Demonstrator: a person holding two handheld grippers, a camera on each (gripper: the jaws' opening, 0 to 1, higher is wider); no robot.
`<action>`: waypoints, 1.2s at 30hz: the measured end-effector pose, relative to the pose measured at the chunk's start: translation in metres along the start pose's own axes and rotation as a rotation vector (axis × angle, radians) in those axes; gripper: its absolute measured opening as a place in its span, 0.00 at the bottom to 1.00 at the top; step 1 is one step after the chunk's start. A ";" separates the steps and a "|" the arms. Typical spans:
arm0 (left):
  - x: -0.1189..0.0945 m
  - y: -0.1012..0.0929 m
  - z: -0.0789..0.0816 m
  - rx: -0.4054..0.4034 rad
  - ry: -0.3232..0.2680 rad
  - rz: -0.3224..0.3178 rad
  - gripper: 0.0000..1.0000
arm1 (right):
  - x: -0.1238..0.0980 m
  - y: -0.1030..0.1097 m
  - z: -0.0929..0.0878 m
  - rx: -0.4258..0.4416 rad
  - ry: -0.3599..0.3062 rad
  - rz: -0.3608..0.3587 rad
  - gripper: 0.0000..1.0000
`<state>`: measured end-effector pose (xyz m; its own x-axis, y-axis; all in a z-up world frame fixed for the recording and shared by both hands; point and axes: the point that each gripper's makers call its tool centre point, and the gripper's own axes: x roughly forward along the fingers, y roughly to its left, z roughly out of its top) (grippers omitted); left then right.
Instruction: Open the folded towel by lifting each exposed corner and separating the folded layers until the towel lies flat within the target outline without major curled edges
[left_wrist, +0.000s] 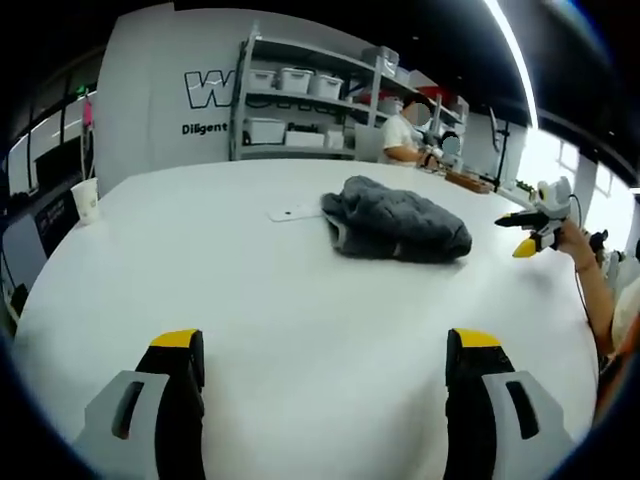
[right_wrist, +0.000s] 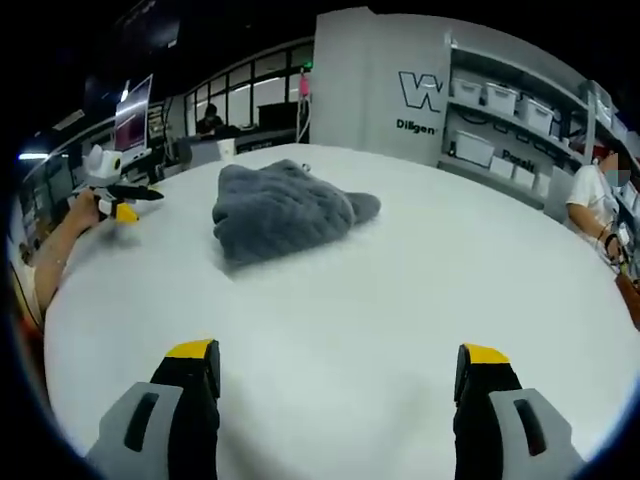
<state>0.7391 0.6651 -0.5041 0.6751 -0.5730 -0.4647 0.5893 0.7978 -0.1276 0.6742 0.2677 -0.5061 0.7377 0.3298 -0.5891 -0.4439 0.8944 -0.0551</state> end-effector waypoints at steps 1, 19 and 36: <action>-0.001 0.001 0.000 -0.003 0.000 0.003 0.98 | -0.001 0.003 0.002 -0.007 0.014 0.005 0.97; -0.010 0.006 0.005 0.033 -0.004 0.029 0.97 | 0.010 0.098 0.130 -0.407 -0.048 0.099 0.93; -0.018 -0.001 0.009 0.035 -0.032 -0.005 0.96 | 0.076 0.186 0.202 -0.590 -0.057 0.150 0.80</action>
<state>0.7306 0.6730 -0.4874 0.6860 -0.5828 -0.4357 0.6074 0.7883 -0.0983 0.7500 0.5201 -0.3982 0.6639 0.4694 -0.5822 -0.7402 0.5238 -0.4217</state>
